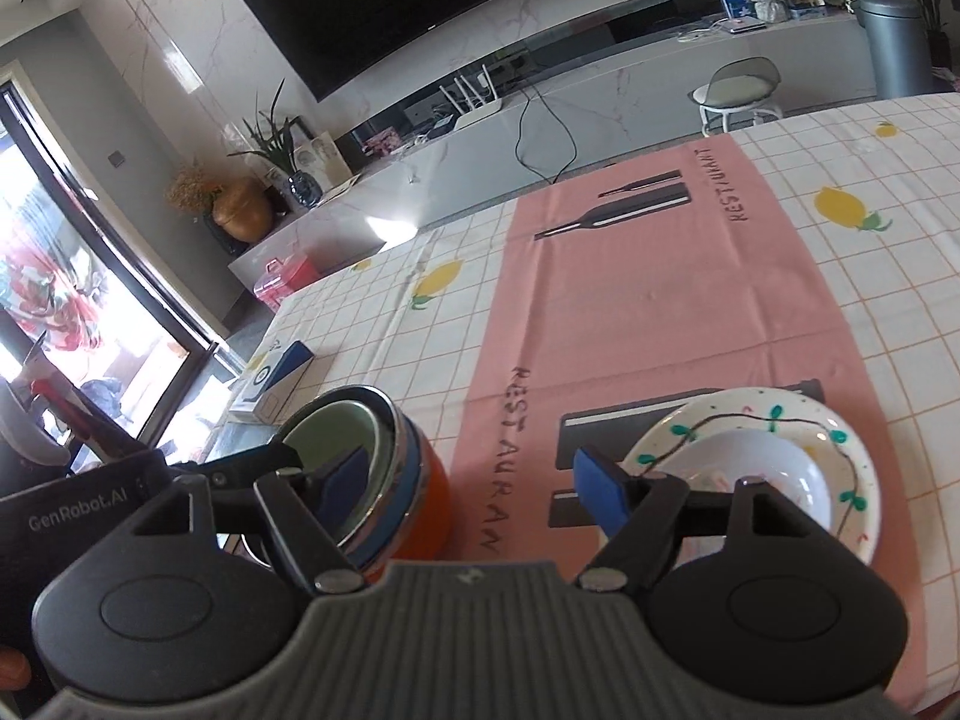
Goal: Organize plates and bowls
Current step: 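Move both grippers to the rim of the nested bowl stack, then close both grippers on the steel bowl rim, then lift the bowl stack with both grippers and carry it over the plates, then lower the bowl stack onto the small dish with both grippers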
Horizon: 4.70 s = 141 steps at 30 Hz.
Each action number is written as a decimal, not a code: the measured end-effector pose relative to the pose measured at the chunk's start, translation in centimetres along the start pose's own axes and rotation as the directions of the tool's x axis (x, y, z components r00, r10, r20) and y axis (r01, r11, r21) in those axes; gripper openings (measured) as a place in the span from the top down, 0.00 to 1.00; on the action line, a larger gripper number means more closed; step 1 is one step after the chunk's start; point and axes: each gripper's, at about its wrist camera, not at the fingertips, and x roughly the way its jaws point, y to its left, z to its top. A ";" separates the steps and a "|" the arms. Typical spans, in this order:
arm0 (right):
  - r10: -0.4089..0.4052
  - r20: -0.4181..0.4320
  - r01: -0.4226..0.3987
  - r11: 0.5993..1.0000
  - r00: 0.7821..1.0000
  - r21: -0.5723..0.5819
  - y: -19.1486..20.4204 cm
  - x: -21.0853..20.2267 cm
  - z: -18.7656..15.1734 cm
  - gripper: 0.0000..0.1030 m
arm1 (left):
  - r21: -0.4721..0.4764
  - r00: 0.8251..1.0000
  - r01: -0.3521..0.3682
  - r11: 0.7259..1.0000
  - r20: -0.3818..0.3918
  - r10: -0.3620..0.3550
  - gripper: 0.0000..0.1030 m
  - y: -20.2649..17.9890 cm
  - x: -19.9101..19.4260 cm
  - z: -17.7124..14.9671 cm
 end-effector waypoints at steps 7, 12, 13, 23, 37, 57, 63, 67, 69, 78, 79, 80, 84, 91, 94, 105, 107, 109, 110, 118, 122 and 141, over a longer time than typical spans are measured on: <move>-0.020 -0.094 0.022 1.000 0.995 0.016 2.6 3.8 -0.2 0.22 | -0.218 0.997 -0.076 0.973 -0.033 0.071 0.20 6.2 1.8 0.3; -0.033 -0.145 0.041 0.998 0.989 0.054 3.0 5.9 -0.4 0.23 | -0.301 0.997 -0.047 0.952 -0.074 0.026 0.20 8.3 3.9 -0.6; -0.036 -0.152 0.045 0.997 0.988 0.061 3.0 6.3 -0.4 0.23 | -0.306 0.996 -0.050 0.951 -0.081 0.026 0.20 8.4 4.3 -0.7; -0.032 -0.243 0.069 0.987 0.969 0.144 2.3 10.1 -0.9 0.23 | -0.350 0.992 -0.007 0.937 -0.119 -0.037 0.20 9.3 7.3 -1.3; 0.038 -0.284 0.035 0.968 0.958 0.249 0.7 12.0 -1.6 0.34 | -0.406 0.987 0.025 0.914 -0.136 -0.087 0.25 10.0 8.7 -1.7; 0.038 -0.283 0.028 0.973 0.958 0.228 1.5 12.1 -1.3 0.50 | -0.331 0.990 0.031 0.943 -0.117 -0.073 0.46 9.0 8.2 -1.4; 0.034 -0.286 0.033 0.973 0.958 0.227 1.5 11.8 -1.4 0.51 | -0.325 0.990 0.031 0.945 -0.120 -0.074 0.46 8.8 7.7 -1.7; 0.043 -0.274 0.022 0.973 0.961 0.230 1.5 11.1 -1.5 0.51 | -0.310 0.991 0.033 0.950 -0.111 -0.071 0.46 8.1 6.9 -1.7; 0.050 -0.267 0.015 0.972 0.962 0.234 1.4 10.5 -1.4 0.51 | -0.302 0.992 0.035 0.953 -0.107 -0.070 0.46 7.6 6.6 -1.6; 0.056 -0.219 0.001 0.967 0.974 0.254 -0.3 6.4 -0.3 0.51 | -0.252 0.988 0.083 0.964 -0.109 -0.114 0.46 3.4 5.3 -1.2; 0.054 -0.211 0.002 0.966 0.976 0.257 -0.7 5.9 -0.1 0.51 | -0.245 0.986 0.091 0.965 -0.111 -0.121 0.46 2.8 5.3 -1.3; 0.052 -0.203 0.002 0.966 0.978 0.260 -1.1 5.3 0.0 0.51 | -0.236 0.985 0.099 0.967 -0.114 -0.129 0.46 2.1 5.3 -1.3; 0.037 -0.168 0.013 0.958 0.985 0.286 -3.5 2.7 0.4 0.51 | -0.201 0.976 0.136 0.970 -0.140 -0.166 0.46 -0.9 5.8 -1.8; -0.018 -0.119 0.056 0.943 0.993 0.329 -7.7 -1.7 0.7 0.51 | -0.148 0.953 0.198 0.969 -0.202 -0.226 0.46 -5.8 7.5 -2.9; -0.036 -0.112 0.073 0.935 0.993 0.346 -9.2 -2.9 0.9 0.51 | -0.132 0.945 0.211 0.969 -0.224 -0.236 0.46 -7.4 8.2 -3.3; -0.062 -0.106 0.100 0.908 0.992 0.406 -13.1 -4.3 1.2 0.51 | -0.100 0.934 0.209 0.973 -0.273 -0.229 0.46 -10.4 9.9 -4.4; -0.060 -0.110 0.101 0.905 0.992 0.413 -13.4 -4.3 1.0 0.51 | -0.099 0.933 0.201 0.975 -0.282 -0.221 0.46 -10.5 10.1 -4.6; -0.058 -0.117 0.102 0.903 0.991 0.418 -13.7 -4.0 0.9 0.51 | -0.097 0.933 0.193 0.976 -0.289 -0.213 0.46 -10.5 10.4 -4.7; -0.058 -0.119 0.103 0.901 0.991 0.420 -13.9 -3.8 0.8 0.51 | -0.096 0.934 0.189 0.977 -0.291 -0.209 0.46 -10.5 10.4 -4.8; -0.053 -0.132 0.105 0.897 0.990 0.429 -14.5 -3.0 0.4 0.52 | -0.095 0.932 0.174 0.980 -0.304 -0.195 0.46 -10.6 11.0 -5.1; -0.056 -0.130 0.107 0.898 0.990 0.426 -14.7 -2.6 0.3 0.52 | -0.096 0.932 0.177 0.979 -0.303 -0.198 0.46 -10.6 11.2 -5.1; -0.079 -0.126 0.122 0.916 0.989 0.383 -14.3 -2.6 0.7 0.49 | -0.097 0.925 0.207 0.974 -0.304 -0.227 0.46 -10.2 11.2 -4.7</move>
